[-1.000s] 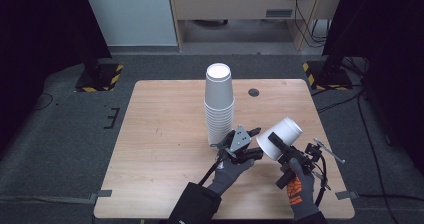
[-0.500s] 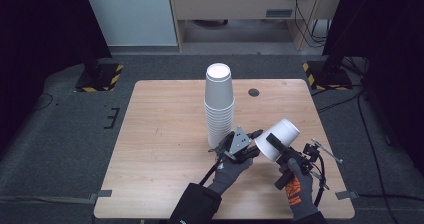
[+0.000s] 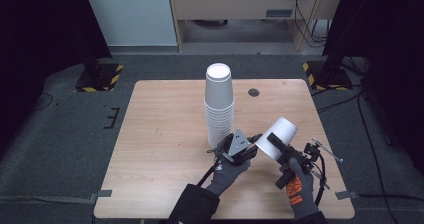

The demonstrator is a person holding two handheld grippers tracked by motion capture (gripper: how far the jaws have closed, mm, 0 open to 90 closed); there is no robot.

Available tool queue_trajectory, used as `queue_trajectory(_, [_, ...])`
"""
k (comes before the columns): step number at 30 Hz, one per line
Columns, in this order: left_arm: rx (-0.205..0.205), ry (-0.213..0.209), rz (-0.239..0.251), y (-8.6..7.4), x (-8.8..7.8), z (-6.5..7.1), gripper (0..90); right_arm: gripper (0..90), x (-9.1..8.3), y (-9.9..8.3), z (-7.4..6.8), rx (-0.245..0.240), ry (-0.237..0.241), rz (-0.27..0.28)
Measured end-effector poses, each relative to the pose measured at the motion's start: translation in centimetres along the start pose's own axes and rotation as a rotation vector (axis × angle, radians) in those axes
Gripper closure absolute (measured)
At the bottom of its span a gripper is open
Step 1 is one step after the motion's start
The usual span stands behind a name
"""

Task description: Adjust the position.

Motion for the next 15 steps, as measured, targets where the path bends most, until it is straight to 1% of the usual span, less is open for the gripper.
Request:
queue_trajectory(4, [0.011,-0.005,-0.002,0.12,-0.24,0.05,80.7,14.2,-0.09,0.14,0.07,0.007,0.004,0.002])
queue_trajectory(10, [0.028,-0.005,-0.013,0.15,-0.66,-0.07,82.0,13.0,0.06,0.07,0.05,0.013,0.012,-0.012])
queue_trajectory(15, [0.026,-0.008,-0.011,0.21,-0.90,-0.03,82.7,11.8,0.09,0.14,0.03,0.017,0.017,-0.012])
Point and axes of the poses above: each handheld gripper's, and its own axes: x roughly forward along the jaws, y roughly out of its top, z roughly to its right, the point moved 1 cm from there along x, roughly forward along the jaws, and after that the axes turned 3 degrees about y, right-handed, at the moved point
